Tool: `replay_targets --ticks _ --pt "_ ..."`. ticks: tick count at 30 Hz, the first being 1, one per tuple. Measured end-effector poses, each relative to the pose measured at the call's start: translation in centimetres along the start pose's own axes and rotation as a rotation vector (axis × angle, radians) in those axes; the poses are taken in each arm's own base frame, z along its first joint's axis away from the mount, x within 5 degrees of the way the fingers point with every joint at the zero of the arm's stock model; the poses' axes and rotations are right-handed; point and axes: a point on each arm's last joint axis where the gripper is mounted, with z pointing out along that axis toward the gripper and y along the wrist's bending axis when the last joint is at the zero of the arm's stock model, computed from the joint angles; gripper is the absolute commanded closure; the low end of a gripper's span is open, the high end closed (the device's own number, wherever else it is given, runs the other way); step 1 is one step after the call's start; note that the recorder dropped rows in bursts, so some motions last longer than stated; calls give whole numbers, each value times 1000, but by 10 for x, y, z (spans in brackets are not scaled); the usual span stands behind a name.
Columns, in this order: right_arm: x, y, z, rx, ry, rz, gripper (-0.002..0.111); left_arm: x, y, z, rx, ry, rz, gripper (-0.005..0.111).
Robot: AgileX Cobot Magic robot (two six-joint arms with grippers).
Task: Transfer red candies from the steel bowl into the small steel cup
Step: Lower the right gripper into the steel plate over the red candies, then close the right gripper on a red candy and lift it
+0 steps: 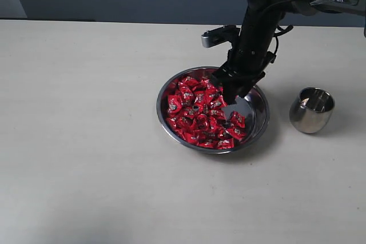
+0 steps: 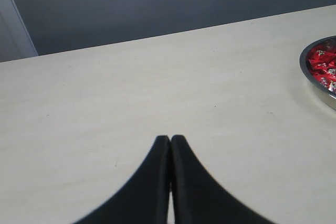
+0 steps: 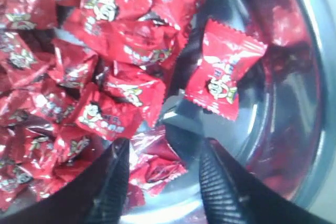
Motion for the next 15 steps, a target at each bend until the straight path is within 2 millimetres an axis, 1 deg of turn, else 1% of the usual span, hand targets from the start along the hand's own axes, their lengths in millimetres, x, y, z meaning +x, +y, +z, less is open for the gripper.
replay_targets --ticks 9,15 --pt "-1 2 8 -43 11 41 66 0 0 0 0 0 0 106" --pt "2 8 13 -4 50 63 66 0 0 0 0 0 0 106"
